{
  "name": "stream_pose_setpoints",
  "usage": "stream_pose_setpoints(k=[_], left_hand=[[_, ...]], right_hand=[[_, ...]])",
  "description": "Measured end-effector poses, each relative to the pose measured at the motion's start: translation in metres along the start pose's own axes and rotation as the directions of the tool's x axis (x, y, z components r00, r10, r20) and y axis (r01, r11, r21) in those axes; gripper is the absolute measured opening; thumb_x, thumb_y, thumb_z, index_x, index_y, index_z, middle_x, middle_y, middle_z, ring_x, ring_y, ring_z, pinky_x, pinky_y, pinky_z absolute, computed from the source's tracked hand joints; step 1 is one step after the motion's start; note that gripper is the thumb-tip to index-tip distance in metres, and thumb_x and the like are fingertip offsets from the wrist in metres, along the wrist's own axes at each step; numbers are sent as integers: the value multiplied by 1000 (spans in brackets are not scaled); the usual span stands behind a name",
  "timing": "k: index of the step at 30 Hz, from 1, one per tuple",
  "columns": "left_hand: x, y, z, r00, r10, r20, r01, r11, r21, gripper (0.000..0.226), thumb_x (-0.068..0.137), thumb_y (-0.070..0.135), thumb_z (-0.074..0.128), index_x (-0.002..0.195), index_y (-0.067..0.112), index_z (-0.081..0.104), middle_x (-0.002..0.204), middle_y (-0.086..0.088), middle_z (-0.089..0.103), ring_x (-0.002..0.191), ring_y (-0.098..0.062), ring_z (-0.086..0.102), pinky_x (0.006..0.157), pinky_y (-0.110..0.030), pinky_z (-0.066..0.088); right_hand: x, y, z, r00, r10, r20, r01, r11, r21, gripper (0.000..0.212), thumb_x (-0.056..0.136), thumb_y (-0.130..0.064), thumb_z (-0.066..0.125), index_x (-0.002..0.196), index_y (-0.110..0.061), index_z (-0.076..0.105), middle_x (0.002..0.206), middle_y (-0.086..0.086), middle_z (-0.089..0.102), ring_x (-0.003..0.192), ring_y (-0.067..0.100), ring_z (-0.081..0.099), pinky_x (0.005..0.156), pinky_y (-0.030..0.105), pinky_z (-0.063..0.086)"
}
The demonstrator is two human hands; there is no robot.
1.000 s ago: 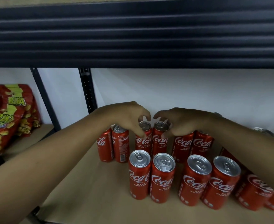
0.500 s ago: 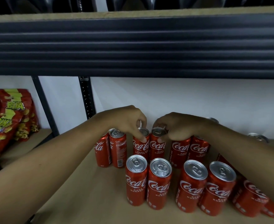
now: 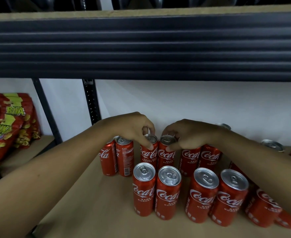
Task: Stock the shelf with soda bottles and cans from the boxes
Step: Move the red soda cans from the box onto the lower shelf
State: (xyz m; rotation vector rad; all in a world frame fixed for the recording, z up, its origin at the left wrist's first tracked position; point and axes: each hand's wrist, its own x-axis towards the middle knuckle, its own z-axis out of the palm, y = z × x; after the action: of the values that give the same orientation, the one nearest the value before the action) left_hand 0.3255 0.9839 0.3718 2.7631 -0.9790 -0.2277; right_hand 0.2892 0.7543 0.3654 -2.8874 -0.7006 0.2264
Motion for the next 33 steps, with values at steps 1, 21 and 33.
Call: stream_pose_setpoints(k=[1,21,33], left_hand=[[-1,1,0,1000,-4,3,4,1000,-6,52,75,57,83,120,34,69,103,17,72,89,-1,66,77,-29,59],[-94,-54,-13,952,-305,28,294,936,195,57,80,38,81,132,31,58,119,7,63,106,-15,59,91,-40,54],[-144,-36,-10,916,-400,31,400,916,15,42,77,48,85,105,21,71,83,9,67,64,-8,73,61,-23,53]], right_hand=[[-1,0,0,1000,3,4,-3,1000,-4,57,89,-49,71,140,-32,53,137,-9,58,113,11,56,90,26,44],[67,-121,3,993,-119,17,120,990,-78,60,84,-56,74,130,-19,61,123,-1,64,103,17,63,90,38,57],[55,-134,10,932,-340,126,333,940,70,67,86,-21,80,142,-34,45,120,-22,57,111,6,57,84,22,49]])
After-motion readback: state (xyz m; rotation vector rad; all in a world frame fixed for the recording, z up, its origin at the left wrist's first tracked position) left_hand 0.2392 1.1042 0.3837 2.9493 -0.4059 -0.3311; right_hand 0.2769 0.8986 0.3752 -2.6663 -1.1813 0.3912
